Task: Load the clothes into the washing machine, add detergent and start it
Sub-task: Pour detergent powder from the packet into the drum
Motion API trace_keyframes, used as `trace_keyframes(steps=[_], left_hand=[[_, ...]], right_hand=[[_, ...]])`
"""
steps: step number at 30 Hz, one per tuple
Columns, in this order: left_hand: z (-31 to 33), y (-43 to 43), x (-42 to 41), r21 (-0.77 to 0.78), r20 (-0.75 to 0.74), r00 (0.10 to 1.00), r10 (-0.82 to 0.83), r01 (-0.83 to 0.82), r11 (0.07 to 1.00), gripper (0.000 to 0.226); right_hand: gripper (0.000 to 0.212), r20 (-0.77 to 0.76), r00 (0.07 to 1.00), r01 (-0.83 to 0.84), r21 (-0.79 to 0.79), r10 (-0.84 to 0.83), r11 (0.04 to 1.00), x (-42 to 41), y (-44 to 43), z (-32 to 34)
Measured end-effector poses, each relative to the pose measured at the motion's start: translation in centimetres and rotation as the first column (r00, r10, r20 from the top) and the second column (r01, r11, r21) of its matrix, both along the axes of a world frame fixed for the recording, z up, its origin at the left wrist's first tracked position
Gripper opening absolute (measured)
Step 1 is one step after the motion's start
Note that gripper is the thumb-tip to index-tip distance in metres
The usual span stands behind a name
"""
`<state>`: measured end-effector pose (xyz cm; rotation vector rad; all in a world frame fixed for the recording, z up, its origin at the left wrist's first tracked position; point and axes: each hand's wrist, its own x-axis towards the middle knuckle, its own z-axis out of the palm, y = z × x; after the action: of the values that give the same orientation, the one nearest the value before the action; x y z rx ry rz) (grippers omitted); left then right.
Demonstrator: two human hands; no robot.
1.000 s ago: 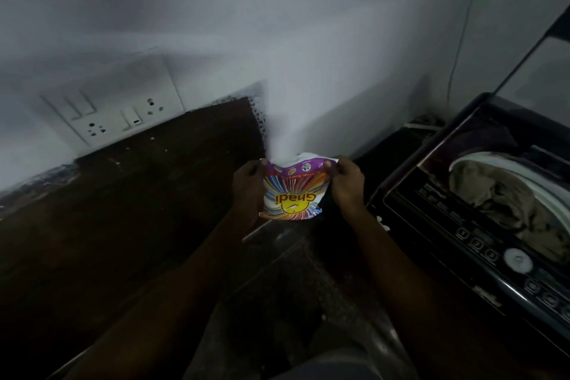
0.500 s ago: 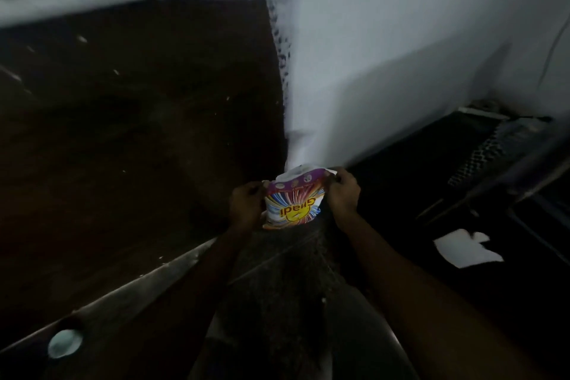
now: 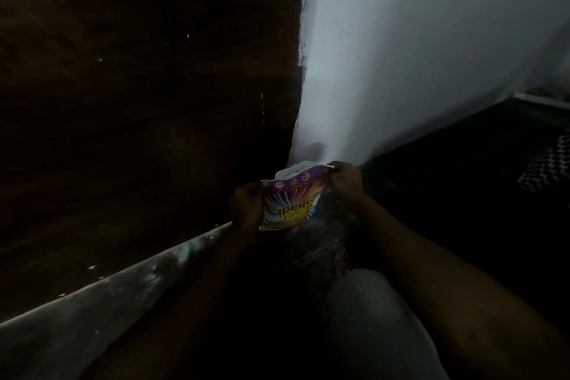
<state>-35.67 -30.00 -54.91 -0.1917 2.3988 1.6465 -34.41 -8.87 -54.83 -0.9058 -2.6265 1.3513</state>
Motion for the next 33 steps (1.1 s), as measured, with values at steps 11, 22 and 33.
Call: trace_keyframes(steps=[11,22,33], left_hand=[[-5.6,0.6,-4.5,-0.170,-0.068,0.993,0.100,-0.110,0.979,0.036],[-4.3,1.6,-1.9,-0.180,-0.038,0.994,0.103,-0.108,0.978,0.068],[17.3,2.4,3.9,-0.386,0.041,0.956,-0.291,0.284,0.878,0.055]], right_hand=[[0.023,0.106,0.972,-0.221,0.135,0.208,0.966,-5.5,0.3,-2.3],[0.031,0.065,0.988,-0.150,0.157,0.141,0.976,-2.4,0.2,-1.2],[0.024,0.095,0.993,0.069,-0.016,-0.068,0.997,7.7,-3.8,19.3]])
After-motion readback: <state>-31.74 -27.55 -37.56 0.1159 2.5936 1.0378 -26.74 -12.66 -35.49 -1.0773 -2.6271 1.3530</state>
